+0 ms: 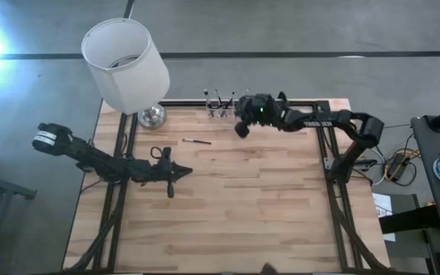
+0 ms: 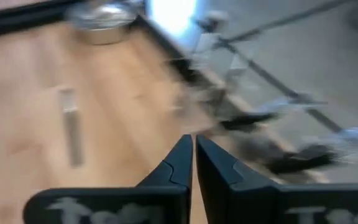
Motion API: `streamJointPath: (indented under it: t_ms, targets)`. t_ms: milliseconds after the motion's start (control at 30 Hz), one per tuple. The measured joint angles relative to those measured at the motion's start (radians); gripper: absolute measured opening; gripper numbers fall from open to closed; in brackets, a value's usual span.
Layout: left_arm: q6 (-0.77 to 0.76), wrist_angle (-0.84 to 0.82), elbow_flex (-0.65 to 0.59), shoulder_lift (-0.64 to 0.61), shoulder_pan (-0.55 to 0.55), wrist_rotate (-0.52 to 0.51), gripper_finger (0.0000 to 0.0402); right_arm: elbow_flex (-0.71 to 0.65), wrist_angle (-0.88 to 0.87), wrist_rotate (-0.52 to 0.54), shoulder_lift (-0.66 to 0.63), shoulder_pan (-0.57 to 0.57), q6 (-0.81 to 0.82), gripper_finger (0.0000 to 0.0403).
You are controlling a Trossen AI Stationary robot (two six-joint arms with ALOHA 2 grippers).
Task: Put items in baskets/containers
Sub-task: Put the eyeshadow brush into the transparent organizer
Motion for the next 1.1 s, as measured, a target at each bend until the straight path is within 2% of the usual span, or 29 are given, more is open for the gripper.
streamJointPath:
  t_ms: [133, 233, 467, 533, 600, 700, 867, 1100]
  targets:
    - [0.002, -0.010, 0.000, 0.000, 0.000, 0.000, 0.0016, -0.040, 0.107, -0.178, 0.033, 0.076, 0.011, 0.0013]
    - [0.008, -0.006, 0.000, 0.000, 0.000, 0.001, 0.0016, -0.037, 0.146, -0.201, 0.095, 0.124, 0.043, 0.0013]
    - [0.012, -0.027, 0.000, 0.000, 0.000, 0.001, 0.0016, 0.063, 0.143, -0.172, 0.233, 0.152, 0.065, 0.0013]
    - [0.002, -0.069, 0.000, 0.000, 0.001, -0.044, 0.0016, 0.063, 0.118, -0.172, 0.234, 0.161, 0.047, 0.0013]
    - [-0.030, -0.115, 0.002, 0.002, 0.019, -0.130, 0.0015, 0.045, 0.119, -0.125, 0.214, 0.175, 0.023, 0.0013]
    - [-0.063, -0.222, 0.029, 0.002, 0.083, -0.200, 0.0004, 0.004, 0.115, -0.045, 0.174, 0.190, 0.015, 0.0013]
    - [-0.137, -0.468, 0.092, 0.016, 0.254, -0.217, 0.0000, -0.065, 0.139, -0.028, 0.131, 0.213, 0.028, 0.0013]
    - [-0.121, -0.450, 0.115, 0.117, 0.392, -0.241, 0.0000, -0.135, 0.244, -0.018, 0.119, 0.228, 0.021, 0.0013]
